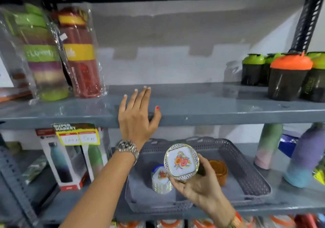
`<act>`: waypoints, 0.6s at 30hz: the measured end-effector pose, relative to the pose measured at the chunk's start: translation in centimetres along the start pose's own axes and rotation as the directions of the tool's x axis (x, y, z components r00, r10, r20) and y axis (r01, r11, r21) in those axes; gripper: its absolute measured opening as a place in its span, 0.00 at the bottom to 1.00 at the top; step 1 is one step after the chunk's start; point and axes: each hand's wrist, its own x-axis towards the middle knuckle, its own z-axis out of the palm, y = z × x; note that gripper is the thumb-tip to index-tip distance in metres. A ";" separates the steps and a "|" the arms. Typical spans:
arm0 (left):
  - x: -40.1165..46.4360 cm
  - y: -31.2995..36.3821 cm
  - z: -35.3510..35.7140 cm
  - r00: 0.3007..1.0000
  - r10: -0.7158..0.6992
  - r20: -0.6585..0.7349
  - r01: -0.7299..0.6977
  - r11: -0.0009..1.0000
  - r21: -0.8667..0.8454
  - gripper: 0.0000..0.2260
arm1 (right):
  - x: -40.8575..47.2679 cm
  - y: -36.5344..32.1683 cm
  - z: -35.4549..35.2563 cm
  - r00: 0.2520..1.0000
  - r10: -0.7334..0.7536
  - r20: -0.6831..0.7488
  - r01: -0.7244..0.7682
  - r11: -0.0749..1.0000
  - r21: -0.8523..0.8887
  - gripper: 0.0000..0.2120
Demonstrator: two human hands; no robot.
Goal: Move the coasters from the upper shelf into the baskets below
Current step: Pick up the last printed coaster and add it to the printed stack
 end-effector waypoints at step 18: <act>-0.3 -0.3 0.9 0.999 0.005 -0.049 -0.004 1.000 0.021 0.23 | 14.4 6.3 -7.0 0.840 0.338 -0.424 -0.292 0.941 0.172 0.23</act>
